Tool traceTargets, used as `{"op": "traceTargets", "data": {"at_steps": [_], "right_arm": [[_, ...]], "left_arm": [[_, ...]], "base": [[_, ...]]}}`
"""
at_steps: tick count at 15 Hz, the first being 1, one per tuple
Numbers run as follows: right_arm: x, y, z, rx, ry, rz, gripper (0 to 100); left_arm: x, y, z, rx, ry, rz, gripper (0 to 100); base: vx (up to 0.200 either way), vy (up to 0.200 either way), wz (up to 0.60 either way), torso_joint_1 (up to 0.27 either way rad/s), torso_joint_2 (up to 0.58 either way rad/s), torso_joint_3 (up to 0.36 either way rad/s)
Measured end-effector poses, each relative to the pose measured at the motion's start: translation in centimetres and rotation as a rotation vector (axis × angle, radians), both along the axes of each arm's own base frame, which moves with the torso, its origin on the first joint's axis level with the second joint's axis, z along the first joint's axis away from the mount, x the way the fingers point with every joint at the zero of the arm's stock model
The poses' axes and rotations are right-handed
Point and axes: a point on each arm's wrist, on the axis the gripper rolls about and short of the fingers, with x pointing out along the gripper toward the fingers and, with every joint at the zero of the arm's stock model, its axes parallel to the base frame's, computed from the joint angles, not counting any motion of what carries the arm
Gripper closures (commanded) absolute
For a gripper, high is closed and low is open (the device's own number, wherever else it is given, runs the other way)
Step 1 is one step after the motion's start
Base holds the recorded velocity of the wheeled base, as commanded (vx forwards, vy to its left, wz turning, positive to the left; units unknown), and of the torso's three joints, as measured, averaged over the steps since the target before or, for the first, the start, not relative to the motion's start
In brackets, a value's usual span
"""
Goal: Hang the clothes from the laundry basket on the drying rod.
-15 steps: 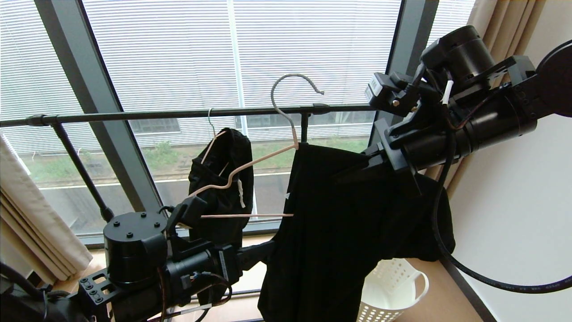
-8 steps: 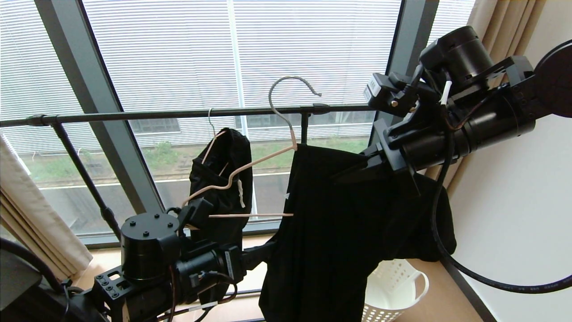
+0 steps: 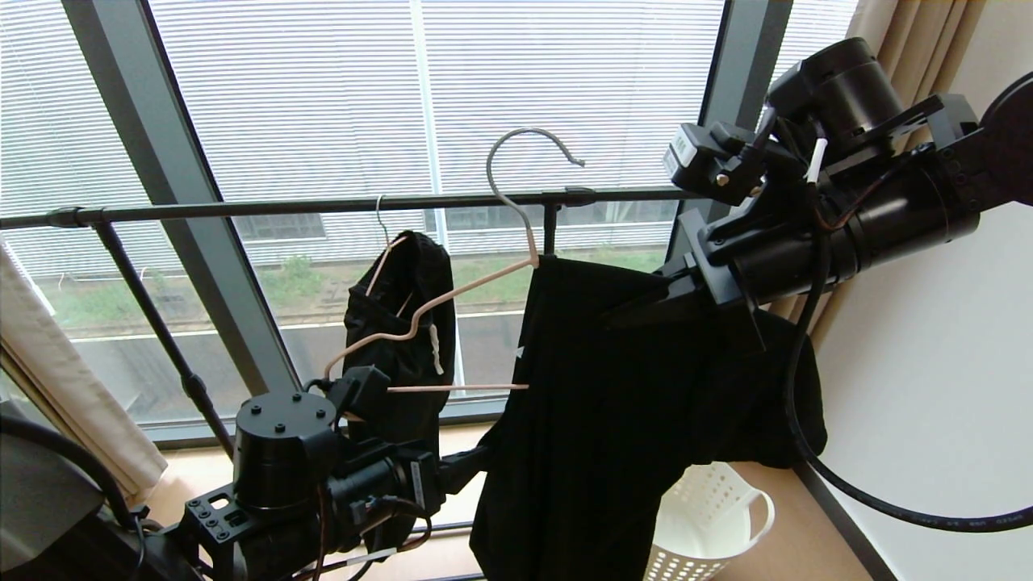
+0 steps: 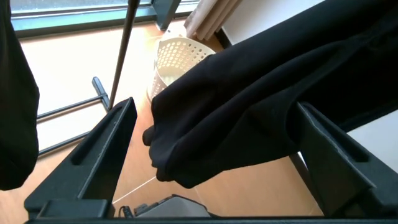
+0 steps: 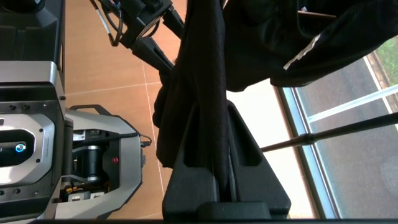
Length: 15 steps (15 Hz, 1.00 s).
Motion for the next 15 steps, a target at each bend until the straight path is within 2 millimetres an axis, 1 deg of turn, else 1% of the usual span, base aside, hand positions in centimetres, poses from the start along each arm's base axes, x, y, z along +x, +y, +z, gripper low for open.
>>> {"op": "traceTargets", "data": {"at_steps": [2,3,11,15], "right_arm": [[-0.05,-0.03,0.03,0.0,-0.001,0.0,100],[-0.08,-0.04,0.05,0.0,-0.001,0.0,100],[-0.08,-0.11,0.06,0.0,-0.001,-0.003,100],[-0.02,-0.77,-0.26,-0.007,0.011,-0.021,100]], "left_arm": [[0.0,0.0,-0.05,0.002,0.001,0.0,0],[-0.02,-0.01,-0.07,0.003,0.002,-0.001,100],[0.1,0.09,0.08,-0.001,-0.013,0.018,100],[0.76,0.95,0.58,-0.014,-0.042,0.05,100]], "base": [[0.0,0.0,0.0,0.0,0.0,0.0],[0.0,0.0,0.0,0.0,0.0,0.0],[0.0,0.0,0.0,0.0,0.0,0.0],[0.0,0.0,0.0,0.0,0.0,0.0]]}}
